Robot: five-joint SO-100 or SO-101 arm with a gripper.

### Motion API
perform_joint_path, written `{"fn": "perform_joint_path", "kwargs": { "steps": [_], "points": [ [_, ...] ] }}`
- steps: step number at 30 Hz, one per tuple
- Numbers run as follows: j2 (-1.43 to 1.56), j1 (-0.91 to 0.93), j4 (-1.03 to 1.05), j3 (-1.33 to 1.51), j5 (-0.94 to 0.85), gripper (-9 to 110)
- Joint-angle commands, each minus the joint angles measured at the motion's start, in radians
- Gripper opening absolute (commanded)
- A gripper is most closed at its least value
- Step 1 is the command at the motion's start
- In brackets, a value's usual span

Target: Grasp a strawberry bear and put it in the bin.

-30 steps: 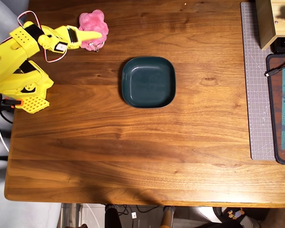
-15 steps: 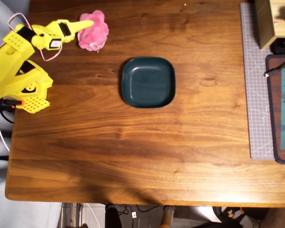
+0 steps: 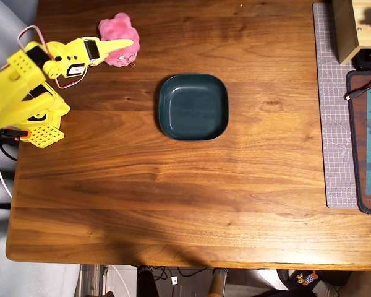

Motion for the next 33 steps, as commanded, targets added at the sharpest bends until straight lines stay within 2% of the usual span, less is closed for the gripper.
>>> {"fn": "perform_joint_path", "kwargs": {
  "steps": [1,5,11,17,23,33],
  "points": [
    [0.115,0.005,-0.012,0.014,0.005,42],
    [0.031,0.002,0.028,-0.043,-0.005,43],
    [-0.265,-0.012,0.12,-0.219,-0.014,44],
    [-0.245,-0.052,0.135,-0.216,-0.094,44],
    [-0.152,-0.115,0.135,-0.172,-0.27,44],
    [-0.15,-0.083,0.181,-0.187,-0.437,44]
  ]
}}
